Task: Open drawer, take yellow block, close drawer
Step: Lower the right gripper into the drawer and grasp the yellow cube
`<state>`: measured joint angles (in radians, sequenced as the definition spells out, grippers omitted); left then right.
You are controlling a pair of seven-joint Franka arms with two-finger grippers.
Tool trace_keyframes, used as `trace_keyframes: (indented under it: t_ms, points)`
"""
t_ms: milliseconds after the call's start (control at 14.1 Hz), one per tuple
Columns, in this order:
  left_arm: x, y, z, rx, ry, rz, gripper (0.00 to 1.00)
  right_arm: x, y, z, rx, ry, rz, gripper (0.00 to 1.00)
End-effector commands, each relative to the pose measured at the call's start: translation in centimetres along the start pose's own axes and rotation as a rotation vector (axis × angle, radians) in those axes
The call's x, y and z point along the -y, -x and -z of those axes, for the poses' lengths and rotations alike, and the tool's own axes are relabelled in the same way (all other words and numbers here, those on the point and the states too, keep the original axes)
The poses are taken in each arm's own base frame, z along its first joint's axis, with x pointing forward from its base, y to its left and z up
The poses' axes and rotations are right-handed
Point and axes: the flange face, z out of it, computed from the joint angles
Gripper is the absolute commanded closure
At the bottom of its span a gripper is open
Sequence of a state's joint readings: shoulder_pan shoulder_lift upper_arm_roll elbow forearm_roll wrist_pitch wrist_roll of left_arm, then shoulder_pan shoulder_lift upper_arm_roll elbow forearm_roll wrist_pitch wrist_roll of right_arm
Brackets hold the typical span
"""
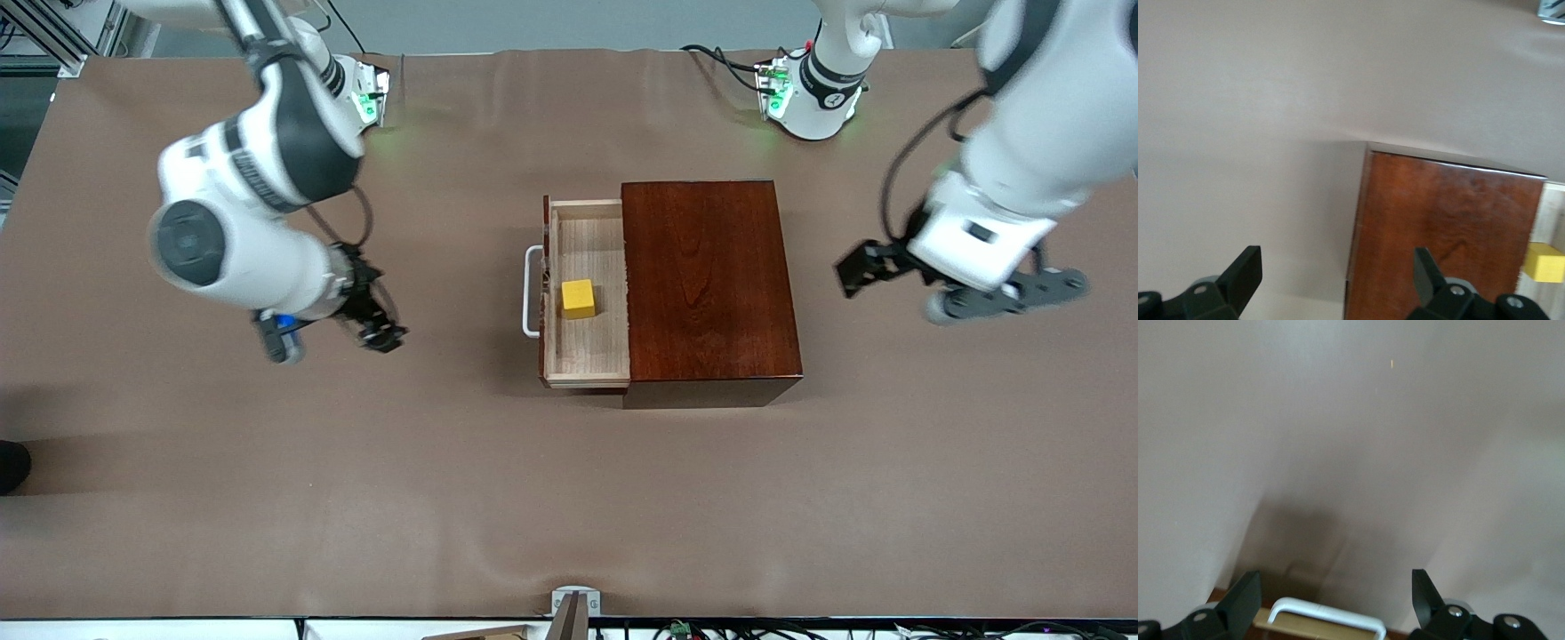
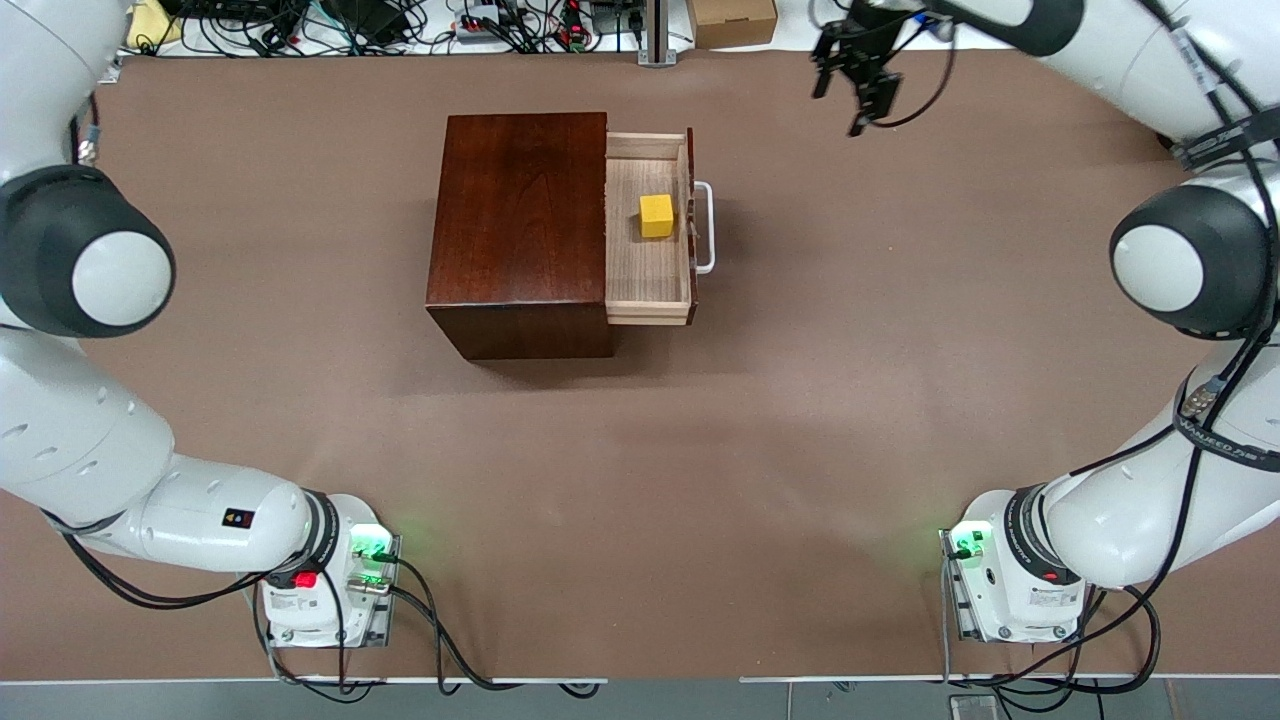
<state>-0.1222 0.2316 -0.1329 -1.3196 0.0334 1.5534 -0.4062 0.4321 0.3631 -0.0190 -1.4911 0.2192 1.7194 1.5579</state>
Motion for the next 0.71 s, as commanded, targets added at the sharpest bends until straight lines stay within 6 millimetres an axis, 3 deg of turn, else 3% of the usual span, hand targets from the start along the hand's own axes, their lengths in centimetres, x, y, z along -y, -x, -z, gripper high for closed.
trace_keyframes:
  t_ms: [0,71,284,426,639]
  points:
    - [1.6,1.1,-0.2,-0.003,0.011,0.001,0.0,1.2,4.2,-1.5,-0.007,-0.044,-0.084,0.0]
    - [3.0,1.6,-0.3,-0.012,0.007,0.021,0.0,1.4,5.8,-2.1,-0.007,-0.059,-0.095,0.0]
    - [3.9,4.9,-1.0,-0.06,0.002,0.02,0.0,2.5,8.3,-4.8,0.004,-0.076,-0.137,0.0]
    - [3.9,4.6,-1.3,-0.054,0.001,0.021,0.0,3.4,10.7,-7.3,0.006,-0.112,-0.135,0.0]
    - [4.1,3.8,-1.9,-0.051,0.004,0.032,0.0,5.0,12.8,-8.9,0.016,-0.154,-0.109,0.0]
